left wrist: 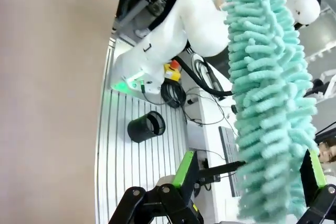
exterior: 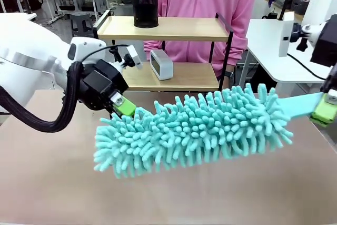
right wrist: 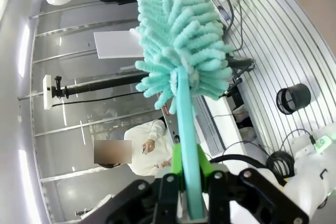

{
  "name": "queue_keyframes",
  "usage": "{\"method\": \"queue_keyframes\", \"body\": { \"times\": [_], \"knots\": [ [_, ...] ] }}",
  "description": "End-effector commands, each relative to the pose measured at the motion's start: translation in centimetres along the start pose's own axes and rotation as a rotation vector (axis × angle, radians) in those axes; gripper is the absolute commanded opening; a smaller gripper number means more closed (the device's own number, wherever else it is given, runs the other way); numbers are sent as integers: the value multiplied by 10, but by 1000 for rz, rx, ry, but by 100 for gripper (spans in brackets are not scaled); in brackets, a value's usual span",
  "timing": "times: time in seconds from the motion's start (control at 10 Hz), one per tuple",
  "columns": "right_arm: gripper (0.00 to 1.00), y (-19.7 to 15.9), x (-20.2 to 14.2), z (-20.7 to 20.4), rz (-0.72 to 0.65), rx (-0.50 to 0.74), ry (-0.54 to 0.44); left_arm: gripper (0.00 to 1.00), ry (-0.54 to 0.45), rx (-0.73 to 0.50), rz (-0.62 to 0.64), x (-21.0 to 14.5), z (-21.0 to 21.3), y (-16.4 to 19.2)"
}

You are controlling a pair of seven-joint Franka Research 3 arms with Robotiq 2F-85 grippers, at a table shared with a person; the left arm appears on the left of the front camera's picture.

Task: Clean the shelf.
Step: Hand the Duster back to the human.

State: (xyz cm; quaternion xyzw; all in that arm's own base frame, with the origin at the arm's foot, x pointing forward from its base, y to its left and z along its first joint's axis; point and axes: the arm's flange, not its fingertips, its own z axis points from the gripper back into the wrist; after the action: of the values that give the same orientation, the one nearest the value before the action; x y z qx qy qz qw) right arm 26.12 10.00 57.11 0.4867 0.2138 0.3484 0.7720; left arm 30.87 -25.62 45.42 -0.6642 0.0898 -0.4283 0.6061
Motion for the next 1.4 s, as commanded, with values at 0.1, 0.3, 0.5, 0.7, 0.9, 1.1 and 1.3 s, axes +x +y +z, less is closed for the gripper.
{"method": "queue_keyframes", "body": {
  "times": [0.1, 0.3, 0.5, 0.7, 0.9, 1.1, 1.3],
  "knots": [
    [12, -10, 4, -2, 17, 3, -43, 100, 84, -28, -4, 4, -6, -5],
    [12, -16, 4, -3, 3, 9, -53, 100, 108, -40, -5, 2, -10, -6],
    [12, -14, 3, -2, 9, 11, -53, 100, 122, -40, -4, 3, -12, -7],
    [12, -12, 5, -3, 14, 9, -58, 100, 132, -38, -5, 1, -11, -7],
    [12, -13, 5, -3, 8, 12, -58, 53, 146, -11, -14, 1, -12, -6],
    [12, -14, 3, -2, 6, 18, -61, 0, 152, -24, -20, 1, -12, -5],
    [12, -16, 2, -2, 1, 23, -59, 0, 154, -23, -22, 1, -13, -5]
  ]
}}
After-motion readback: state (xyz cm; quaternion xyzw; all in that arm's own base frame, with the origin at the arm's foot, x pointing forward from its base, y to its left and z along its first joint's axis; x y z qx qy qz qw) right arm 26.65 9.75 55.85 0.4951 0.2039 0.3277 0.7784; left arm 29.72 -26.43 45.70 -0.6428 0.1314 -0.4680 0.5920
